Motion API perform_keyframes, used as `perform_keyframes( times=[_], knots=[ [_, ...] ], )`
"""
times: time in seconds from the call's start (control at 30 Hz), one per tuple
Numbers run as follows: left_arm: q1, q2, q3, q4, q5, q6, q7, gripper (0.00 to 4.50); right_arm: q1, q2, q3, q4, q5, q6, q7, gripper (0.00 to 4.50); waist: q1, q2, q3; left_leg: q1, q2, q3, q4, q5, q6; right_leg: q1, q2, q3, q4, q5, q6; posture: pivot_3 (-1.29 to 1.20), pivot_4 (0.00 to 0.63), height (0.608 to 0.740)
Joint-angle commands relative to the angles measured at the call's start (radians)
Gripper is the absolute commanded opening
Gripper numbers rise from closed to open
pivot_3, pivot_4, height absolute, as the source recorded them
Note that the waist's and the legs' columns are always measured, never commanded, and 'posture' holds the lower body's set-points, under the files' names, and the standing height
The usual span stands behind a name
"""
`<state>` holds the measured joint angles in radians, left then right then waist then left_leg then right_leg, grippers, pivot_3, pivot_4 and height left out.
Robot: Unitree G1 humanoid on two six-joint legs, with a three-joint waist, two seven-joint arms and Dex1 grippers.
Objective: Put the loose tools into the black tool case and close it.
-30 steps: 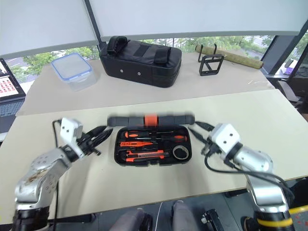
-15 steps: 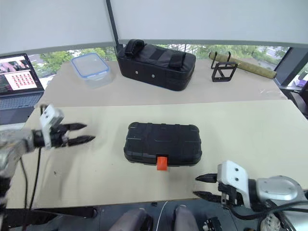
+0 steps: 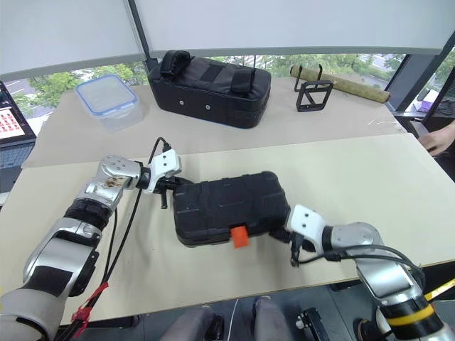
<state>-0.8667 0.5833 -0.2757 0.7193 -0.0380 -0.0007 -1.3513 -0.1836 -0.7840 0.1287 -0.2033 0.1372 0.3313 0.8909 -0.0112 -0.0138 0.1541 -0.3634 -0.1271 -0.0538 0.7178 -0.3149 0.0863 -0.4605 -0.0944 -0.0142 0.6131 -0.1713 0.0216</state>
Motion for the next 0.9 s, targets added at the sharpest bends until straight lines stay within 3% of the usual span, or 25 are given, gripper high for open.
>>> perform_keyframes(
  times=[0.03,0.23,0.33,0.43,0.63,0.9],
  knots=[
    [0.052,0.062,0.040,-0.178,-0.097,0.108,-0.151,0.03,-0.023,-0.017,-0.088,0.021,-0.001,-0.033,-0.027,0.00,0.004,0.000,0.000,0.000,0.000,0.000,-0.001,0.000,0.000,-0.001,0.000,0.001,0.000,0.000,0.000,0.00,0.150,0.722],
    [-0.037,0.056,0.142,-0.314,-0.246,0.412,-0.144,0.03,0.073,-0.075,-0.215,-0.096,0.150,0.058,0.073,0.00,0.031,0.000,0.000,-0.012,-0.001,-0.003,0.008,0.000,0.000,-0.012,0.001,-0.002,0.011,0.000,0.000,0.00,0.150,0.722],
    [-0.049,0.012,0.110,-0.441,-0.306,0.540,-0.160,0.03,0.137,-0.090,-0.292,-0.190,0.271,0.140,0.109,0.00,0.033,0.000,0.000,-0.017,-0.001,-0.005,0.013,0.000,0.001,-0.012,0.002,-0.002,0.012,0.000,0.000,0.00,0.150,0.722],
    [0.002,-0.038,-0.020,-0.509,-0.228,0.449,-0.171,0.03,0.170,-0.082,-0.325,-0.276,0.350,0.201,0.103,0.00,0.030,0.001,0.000,-0.012,-0.001,-0.004,0.012,0.000,0.001,-0.009,-0.001,0.000,0.010,0.000,0.000,0.00,0.150,0.722],
    [0.020,-0.147,-0.200,-0.309,-0.001,0.180,-0.059,0.03,0.124,-0.031,-0.263,-0.355,0.387,0.256,0.034,0.00,0.026,0.001,0.000,-0.006,0.001,-0.004,0.011,0.000,0.001,-0.003,0.000,0.002,0.009,0.000,0.000,0.00,0.150,0.722],
    [0.020,-0.163,-0.194,-0.260,0.006,0.125,-0.056,0.03,0.088,-0.008,-0.087,-0.269,0.255,0.213,0.008,0.00,0.031,0.004,-0.005,0.002,0.001,-0.003,0.009,-0.001,0.002,0.006,0.000,0.002,0.004,0.000,0.000,0.00,0.150,0.722]
  ],
)
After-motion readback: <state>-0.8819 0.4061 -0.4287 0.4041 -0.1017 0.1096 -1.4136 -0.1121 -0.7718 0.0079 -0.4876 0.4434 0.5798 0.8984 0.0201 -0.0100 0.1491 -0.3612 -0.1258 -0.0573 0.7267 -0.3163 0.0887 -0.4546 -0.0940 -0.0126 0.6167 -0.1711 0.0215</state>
